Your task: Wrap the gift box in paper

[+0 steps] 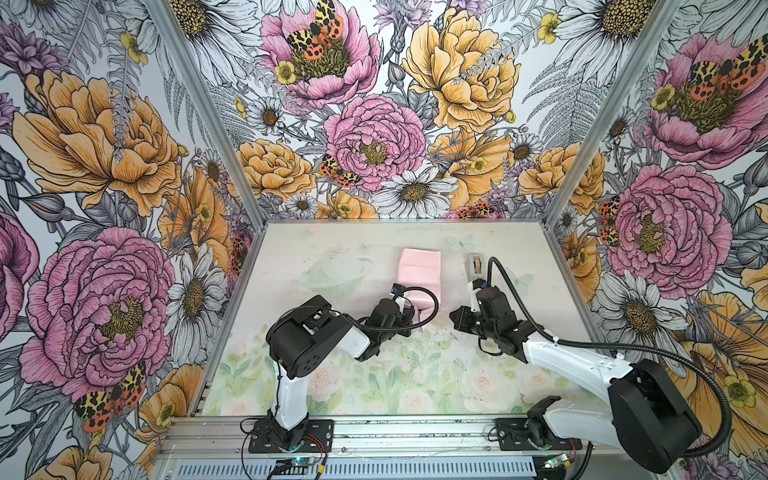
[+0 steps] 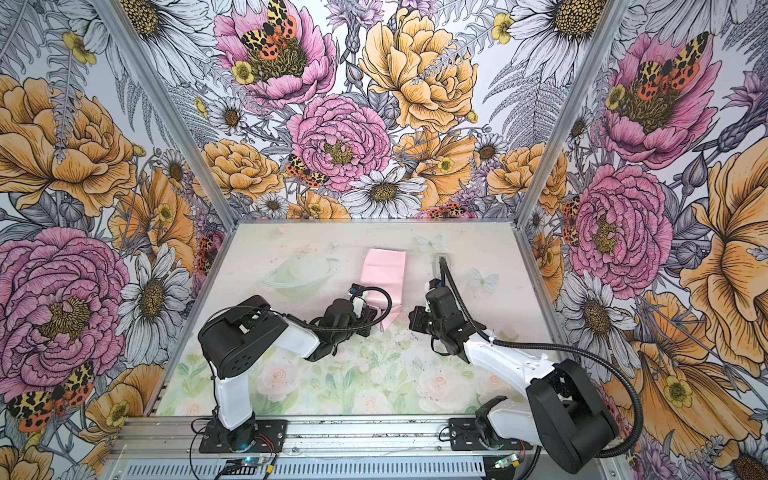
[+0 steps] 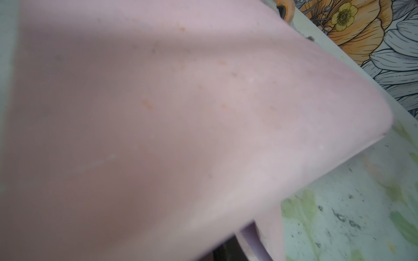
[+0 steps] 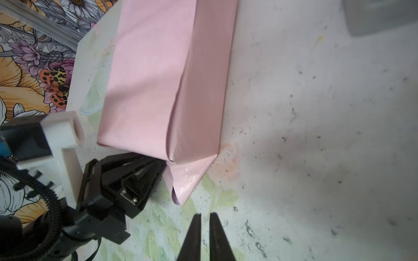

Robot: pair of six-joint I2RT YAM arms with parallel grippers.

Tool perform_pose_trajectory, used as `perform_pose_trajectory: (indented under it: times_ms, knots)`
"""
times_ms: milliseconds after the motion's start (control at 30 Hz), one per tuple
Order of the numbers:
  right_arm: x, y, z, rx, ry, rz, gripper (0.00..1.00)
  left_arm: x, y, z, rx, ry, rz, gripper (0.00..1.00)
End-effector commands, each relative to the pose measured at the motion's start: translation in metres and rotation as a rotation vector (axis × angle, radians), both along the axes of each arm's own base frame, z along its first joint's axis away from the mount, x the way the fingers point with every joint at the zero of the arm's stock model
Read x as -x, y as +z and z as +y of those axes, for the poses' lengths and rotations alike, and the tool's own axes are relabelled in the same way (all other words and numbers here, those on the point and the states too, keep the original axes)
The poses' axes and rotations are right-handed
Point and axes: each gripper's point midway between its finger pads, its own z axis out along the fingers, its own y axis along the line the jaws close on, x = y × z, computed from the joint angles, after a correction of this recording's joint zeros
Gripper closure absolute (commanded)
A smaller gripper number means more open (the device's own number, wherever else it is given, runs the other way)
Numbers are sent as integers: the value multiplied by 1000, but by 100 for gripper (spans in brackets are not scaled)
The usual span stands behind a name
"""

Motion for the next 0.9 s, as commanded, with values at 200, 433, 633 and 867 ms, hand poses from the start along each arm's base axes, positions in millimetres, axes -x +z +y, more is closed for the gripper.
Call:
perform_pose_trajectory:
  times_ms: [200, 433, 633, 867]
  knots:
    - [-32, -5, 49, -180, -23, -86, 96, 2, 3, -4, 0, -20, -18, 83]
    - [-39, -21, 57, -159, -32, -76, 97, 1, 5, -2, 1, -20, -21, 83]
    - [-42, -24, 63, -160, -32, -82, 97, 1, 5, -2, 1, -23, -22, 83]
    - [-51, -29, 68, -155, -40, -89, 97, 0, 4, -2, 0, -25, -21, 83]
